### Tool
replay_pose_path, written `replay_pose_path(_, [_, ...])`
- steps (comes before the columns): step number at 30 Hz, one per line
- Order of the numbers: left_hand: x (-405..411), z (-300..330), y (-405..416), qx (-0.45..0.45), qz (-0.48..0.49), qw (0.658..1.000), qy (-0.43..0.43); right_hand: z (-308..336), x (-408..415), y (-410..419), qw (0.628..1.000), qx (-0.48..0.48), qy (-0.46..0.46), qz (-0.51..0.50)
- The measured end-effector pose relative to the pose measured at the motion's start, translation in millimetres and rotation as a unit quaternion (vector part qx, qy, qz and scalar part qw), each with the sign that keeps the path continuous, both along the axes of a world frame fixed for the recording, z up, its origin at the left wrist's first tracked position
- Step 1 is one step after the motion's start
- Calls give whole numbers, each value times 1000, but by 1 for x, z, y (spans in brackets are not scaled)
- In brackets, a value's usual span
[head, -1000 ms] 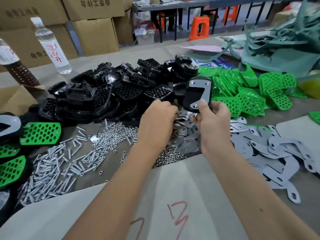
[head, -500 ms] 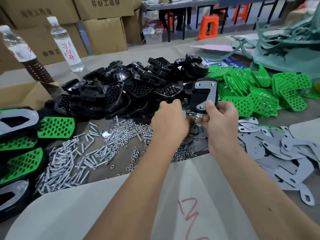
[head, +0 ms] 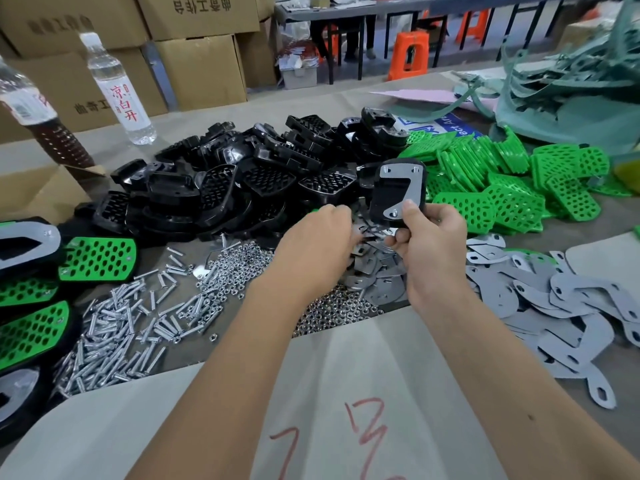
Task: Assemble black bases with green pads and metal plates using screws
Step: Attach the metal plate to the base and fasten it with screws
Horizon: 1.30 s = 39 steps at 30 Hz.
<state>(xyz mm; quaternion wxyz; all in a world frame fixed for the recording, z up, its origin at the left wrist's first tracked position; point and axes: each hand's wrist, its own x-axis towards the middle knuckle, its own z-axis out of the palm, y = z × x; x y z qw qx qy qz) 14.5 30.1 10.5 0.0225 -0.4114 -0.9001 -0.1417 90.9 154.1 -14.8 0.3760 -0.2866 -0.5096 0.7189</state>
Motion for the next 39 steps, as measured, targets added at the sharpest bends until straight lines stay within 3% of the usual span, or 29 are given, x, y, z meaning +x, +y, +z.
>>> replay_pose_path(3, [-4,1,-18,75,52,996,-18,1,1,-3,999,45,-11,6])
replay_pose_path(5, [-8,-3,-32,163,86,979,-82,2,2,-5,996,82,-20,19])
replay_pose_path(8, [-10,-13,-53,310,129,925,-180,7,5,-16,992,111,-17,55])
replay_pose_path(13, [-15,-27,-92,494,194,813,-238,13,4,-56,981,82,-10,177])
replay_pose_path(17, [-19,-26,-117,563,216,763,-234,10,-10,-96,964,14,-24,264])
replay_pose_path(20, [-19,-27,-125,596,210,721,-285,3,-18,-104,963,38,-40,265])
replay_pose_path(25, [-20,-26,-122,681,206,605,-358,-9,-17,-101,965,102,-68,232])
replay_pose_path(32, [-17,-25,-119,701,151,599,-357,-9,-17,-100,964,90,-50,246])
replay_pose_path(39, [-18,-33,-116,658,181,676,-280,-10,-16,-101,945,123,-42,300])
